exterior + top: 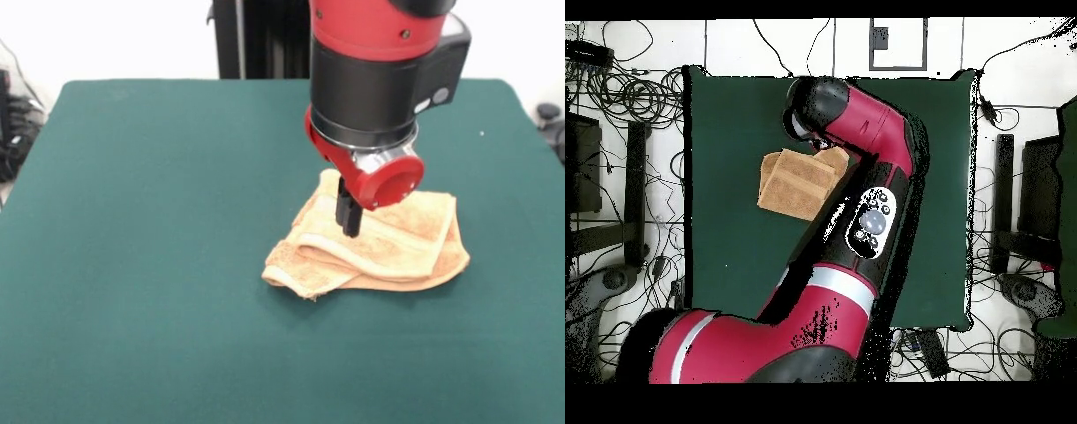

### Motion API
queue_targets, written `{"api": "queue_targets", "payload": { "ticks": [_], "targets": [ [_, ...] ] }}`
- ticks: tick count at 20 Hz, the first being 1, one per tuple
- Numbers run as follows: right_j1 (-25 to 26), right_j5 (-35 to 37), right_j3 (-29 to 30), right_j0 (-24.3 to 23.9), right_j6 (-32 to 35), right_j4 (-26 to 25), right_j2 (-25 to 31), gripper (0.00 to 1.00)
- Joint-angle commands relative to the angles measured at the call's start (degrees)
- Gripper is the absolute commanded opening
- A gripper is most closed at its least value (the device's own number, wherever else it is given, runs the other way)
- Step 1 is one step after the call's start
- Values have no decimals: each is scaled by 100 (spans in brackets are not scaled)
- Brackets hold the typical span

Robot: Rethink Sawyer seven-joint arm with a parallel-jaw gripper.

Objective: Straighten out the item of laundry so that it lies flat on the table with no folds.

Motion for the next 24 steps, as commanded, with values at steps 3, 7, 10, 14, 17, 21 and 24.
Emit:
{"api": "queue_targets", "payload": {
  "ticks": [3, 7, 10, 14, 17, 21, 24],
  "targets": [
    [318, -99, 497, 119, 1782, 52, 360, 0],
    [439, -267, 463, 136, 1814, 72, 359, 0],
    [589, -562, 420, 180, 2012, 108, 286, 0],
    [780, -878, 292, 213, 2287, 260, 264, 0],
    [803, -924, 211, 132, 2253, 425, 492, 0],
    [1136, -1226, -286, 66, 2522, 594, 455, 0],
    [1041, -752, -224, 70, 2731, 580, 316, 0]
  ]
}}
